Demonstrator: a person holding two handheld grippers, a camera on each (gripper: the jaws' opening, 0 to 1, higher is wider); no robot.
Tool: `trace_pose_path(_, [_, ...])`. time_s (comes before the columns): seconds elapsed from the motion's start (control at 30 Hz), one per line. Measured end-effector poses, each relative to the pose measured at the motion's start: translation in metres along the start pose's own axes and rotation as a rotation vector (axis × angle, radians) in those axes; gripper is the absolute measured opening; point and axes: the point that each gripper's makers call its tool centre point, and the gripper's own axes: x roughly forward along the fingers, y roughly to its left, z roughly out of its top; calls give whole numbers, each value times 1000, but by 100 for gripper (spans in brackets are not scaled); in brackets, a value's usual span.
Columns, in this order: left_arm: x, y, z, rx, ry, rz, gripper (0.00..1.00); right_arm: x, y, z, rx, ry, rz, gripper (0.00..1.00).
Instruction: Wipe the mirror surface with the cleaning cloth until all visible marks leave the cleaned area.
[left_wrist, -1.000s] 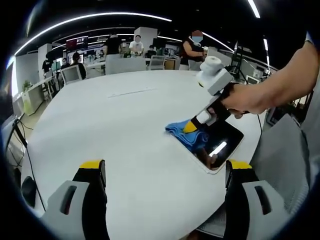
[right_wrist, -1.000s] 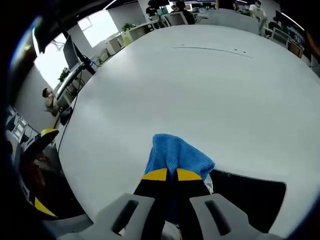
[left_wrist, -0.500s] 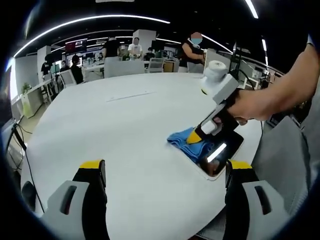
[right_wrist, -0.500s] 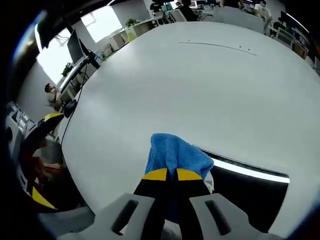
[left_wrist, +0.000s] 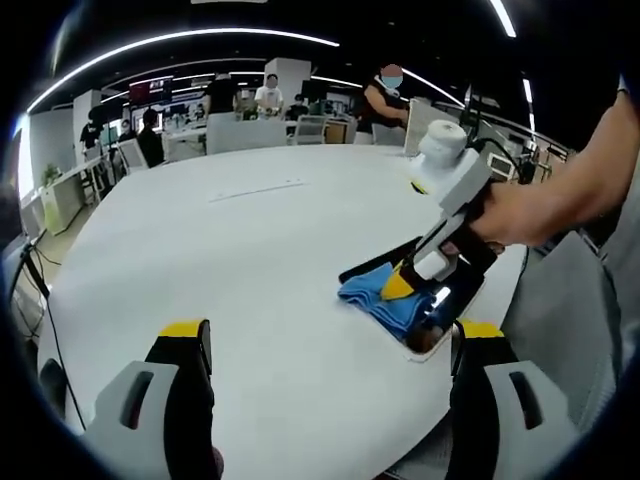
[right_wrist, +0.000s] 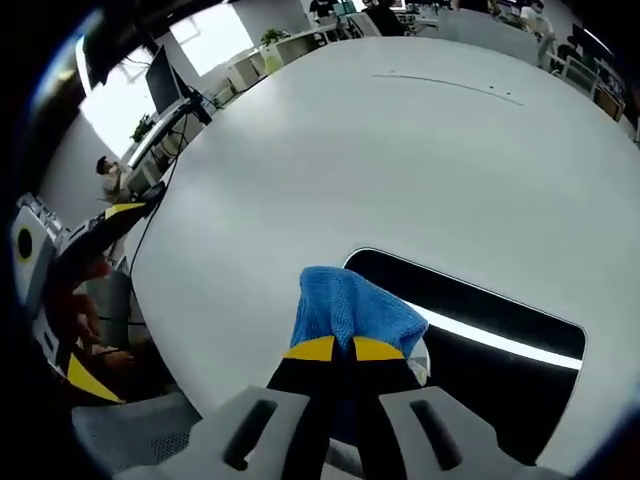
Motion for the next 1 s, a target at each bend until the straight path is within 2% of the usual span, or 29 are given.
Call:
trace_pose_path(0.4, [-1,0,-3,11,10,-1,99,-3,6,-7,-4,10,18,0])
trace_pose_path(0.63, [-1,-1,0,16,7,0,99,-2,6,-7,-48,18,28,0])
trace_pose_path(1.0, [1,0,6,32,10,3,99,-7,0,-11,-49,24,31,0])
